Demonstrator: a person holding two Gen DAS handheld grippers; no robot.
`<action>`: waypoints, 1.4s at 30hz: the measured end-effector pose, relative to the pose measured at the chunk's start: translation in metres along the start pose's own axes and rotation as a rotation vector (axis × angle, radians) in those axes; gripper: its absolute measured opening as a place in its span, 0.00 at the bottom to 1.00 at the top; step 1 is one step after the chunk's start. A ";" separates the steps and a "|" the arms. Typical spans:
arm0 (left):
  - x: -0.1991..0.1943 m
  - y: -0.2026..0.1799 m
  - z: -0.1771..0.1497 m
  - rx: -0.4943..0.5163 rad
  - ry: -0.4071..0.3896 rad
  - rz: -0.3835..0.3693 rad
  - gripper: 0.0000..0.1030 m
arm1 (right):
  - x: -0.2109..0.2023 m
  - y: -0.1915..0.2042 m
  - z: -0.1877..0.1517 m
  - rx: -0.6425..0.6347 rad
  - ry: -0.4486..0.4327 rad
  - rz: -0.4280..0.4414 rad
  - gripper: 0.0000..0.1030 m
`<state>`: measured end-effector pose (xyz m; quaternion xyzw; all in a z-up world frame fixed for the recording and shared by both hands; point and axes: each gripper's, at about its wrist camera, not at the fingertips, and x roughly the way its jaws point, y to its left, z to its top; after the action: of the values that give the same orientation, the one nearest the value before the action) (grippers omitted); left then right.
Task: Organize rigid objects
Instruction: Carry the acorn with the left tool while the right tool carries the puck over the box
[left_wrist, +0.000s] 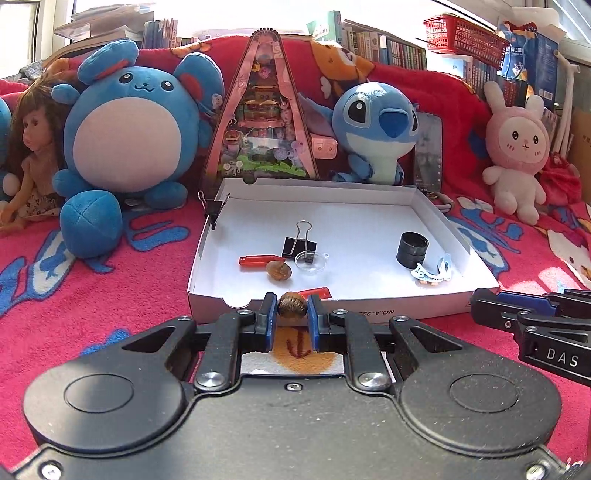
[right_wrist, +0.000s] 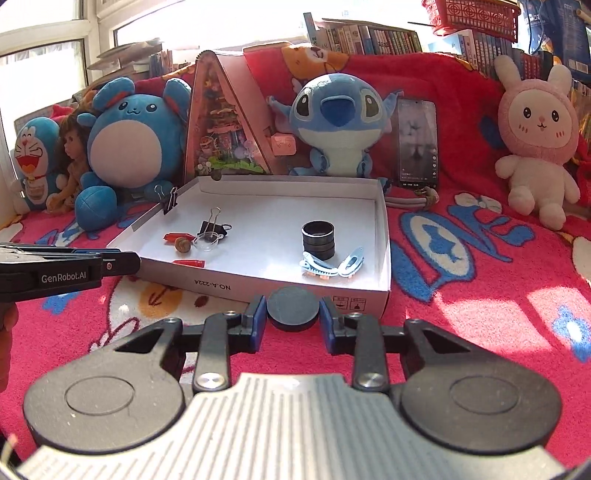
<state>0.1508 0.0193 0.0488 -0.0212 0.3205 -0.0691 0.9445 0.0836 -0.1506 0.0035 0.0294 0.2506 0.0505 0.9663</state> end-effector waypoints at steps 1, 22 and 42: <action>0.004 0.002 0.003 -0.008 0.006 -0.002 0.16 | 0.003 -0.002 0.004 0.009 0.002 0.001 0.36; 0.085 0.019 0.050 -0.012 0.104 0.042 0.16 | 0.087 -0.027 0.078 0.155 0.122 -0.037 0.36; 0.104 0.016 0.052 -0.010 0.118 0.070 0.16 | 0.117 -0.009 0.081 0.045 0.188 -0.100 0.36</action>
<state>0.2661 0.0199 0.0261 -0.0106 0.3766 -0.0355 0.9256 0.2257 -0.1493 0.0172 0.0336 0.3422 -0.0010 0.9390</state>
